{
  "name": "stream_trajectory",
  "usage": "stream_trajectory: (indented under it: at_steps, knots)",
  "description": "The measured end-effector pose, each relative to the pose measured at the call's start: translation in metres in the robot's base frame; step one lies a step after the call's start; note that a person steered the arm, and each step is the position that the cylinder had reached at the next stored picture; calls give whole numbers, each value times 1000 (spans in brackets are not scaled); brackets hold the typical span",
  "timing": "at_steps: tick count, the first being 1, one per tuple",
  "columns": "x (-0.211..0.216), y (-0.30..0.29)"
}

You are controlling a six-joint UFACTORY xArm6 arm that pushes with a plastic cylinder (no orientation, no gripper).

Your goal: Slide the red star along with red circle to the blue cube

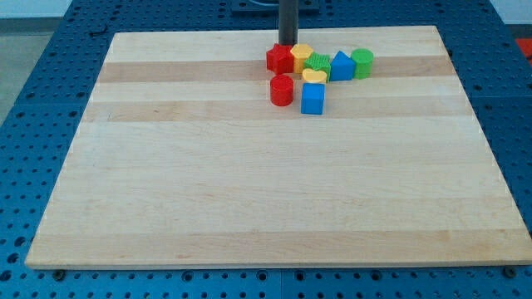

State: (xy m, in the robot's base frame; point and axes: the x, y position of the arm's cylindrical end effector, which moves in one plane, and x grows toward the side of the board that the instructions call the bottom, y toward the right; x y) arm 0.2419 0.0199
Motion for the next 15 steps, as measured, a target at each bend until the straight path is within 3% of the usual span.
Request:
stream_trajectory:
  at_steps: [10, 15]
  knots:
    - [67, -51]
    - [125, -63]
